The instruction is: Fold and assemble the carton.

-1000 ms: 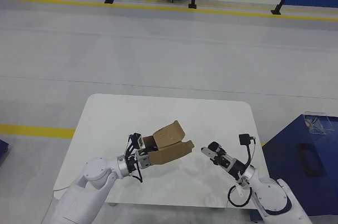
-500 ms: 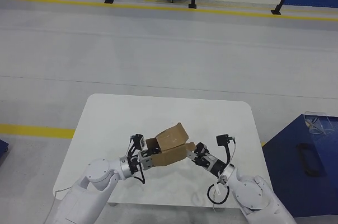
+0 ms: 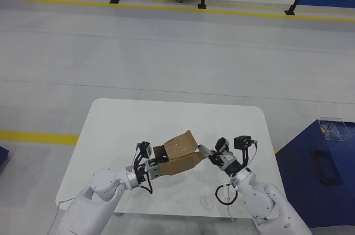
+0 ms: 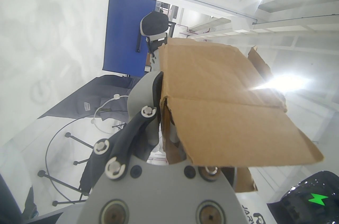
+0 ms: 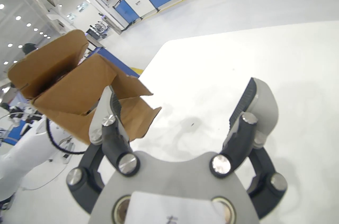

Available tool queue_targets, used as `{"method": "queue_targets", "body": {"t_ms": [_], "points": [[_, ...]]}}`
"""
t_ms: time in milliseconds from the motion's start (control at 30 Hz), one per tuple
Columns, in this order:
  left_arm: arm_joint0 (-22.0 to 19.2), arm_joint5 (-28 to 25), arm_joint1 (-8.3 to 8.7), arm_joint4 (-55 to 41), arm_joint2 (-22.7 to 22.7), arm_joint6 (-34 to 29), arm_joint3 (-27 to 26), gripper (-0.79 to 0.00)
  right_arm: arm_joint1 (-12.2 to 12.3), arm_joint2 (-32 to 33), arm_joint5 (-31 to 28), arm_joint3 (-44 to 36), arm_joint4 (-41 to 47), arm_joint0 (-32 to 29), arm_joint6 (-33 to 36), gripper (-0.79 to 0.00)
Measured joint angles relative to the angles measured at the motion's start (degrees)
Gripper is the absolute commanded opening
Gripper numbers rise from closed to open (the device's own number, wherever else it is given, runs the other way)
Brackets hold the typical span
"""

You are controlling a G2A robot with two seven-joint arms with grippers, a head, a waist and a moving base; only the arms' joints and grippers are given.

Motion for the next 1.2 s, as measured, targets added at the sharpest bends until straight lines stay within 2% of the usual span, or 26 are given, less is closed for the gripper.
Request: {"method": "queue_targets", "body": {"t_ms": [200, 400, 867, 1200], "points": [[0.31, -0.38, -0.05, 1.80, 0.39, 1.31, -1.00, -0.785, -0.70, -1.75, 6.44, 0.07, -8.49, 1.88, -3.35, 0.000], [0.81, -0.43, -0.01, 2.80, 0.23, 2.34, -1.65, -0.785, -1.43, -3.99, 10.19, 1.51, -12.81, 4.15, -1.38, 0.000], [2.24, -0.32, 0.31, 3.19, -1.25, 2.39, -3.01, -0.785, -2.04, -4.50, 7.64, 0.45, -12.78, 2.38, 2.38, 0.000], [2.00, -0.27, 0.13, 3.75, -0.61, 2.83, -2.42, -0.785, -3.13, -7.32, 7.45, 1.71, -12.18, 3.09, 2.74, 0.000]]}}
